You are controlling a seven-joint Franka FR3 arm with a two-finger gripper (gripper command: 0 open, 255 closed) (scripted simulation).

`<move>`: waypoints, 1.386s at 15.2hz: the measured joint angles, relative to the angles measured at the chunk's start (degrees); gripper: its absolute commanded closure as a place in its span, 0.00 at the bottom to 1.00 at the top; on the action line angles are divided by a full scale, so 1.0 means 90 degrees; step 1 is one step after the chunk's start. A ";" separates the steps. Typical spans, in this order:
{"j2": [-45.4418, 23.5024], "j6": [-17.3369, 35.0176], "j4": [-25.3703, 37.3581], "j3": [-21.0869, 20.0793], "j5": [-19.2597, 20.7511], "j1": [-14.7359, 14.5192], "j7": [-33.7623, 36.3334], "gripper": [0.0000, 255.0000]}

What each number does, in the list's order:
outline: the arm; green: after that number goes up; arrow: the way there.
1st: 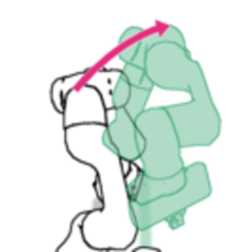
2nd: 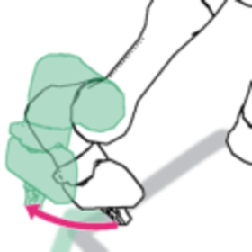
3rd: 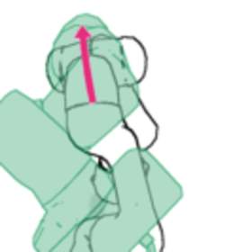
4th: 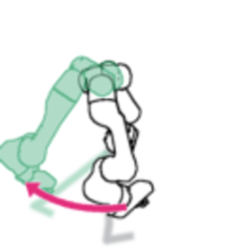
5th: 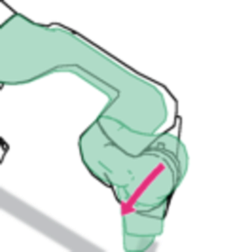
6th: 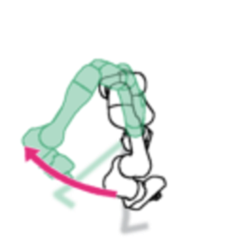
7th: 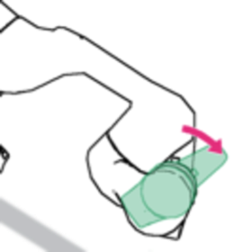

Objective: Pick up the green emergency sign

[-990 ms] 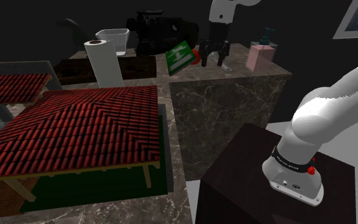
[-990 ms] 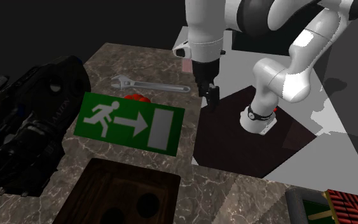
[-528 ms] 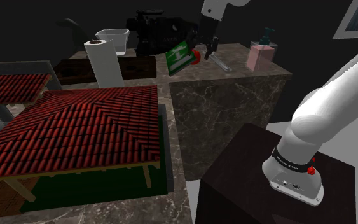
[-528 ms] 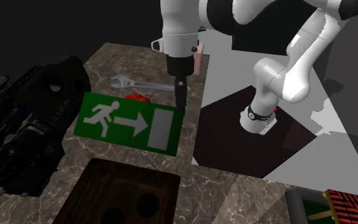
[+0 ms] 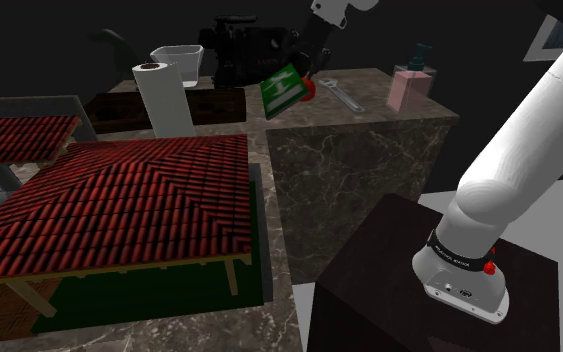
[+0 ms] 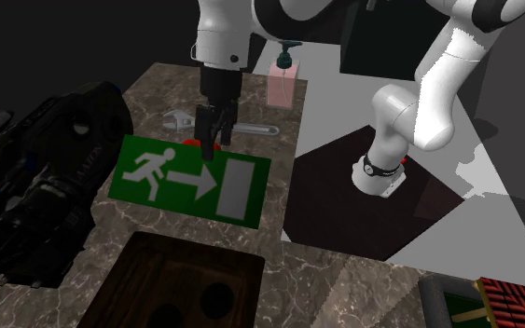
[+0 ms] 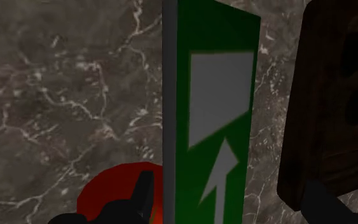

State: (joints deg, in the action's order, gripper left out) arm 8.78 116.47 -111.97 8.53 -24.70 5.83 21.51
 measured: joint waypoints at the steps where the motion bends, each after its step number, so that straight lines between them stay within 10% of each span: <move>1: -0.0051 0.0082 0.0020 0.0024 -0.0062 0.0016 0.0014 0.00; 8: -0.0156 0.0605 -0.0381 0.0031 -0.0251 0.0005 -0.0176 0.00; 9: -0.0153 0.0636 -0.0418 0.0030 -0.0259 0.0003 -0.0190 1.00; 21: -0.0123 0.0581 -0.0336 0.0042 -0.0241 0.0011 -0.0160 1.00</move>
State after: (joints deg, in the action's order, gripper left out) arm 7.67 121.70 -114.99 8.91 -26.86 5.93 20.07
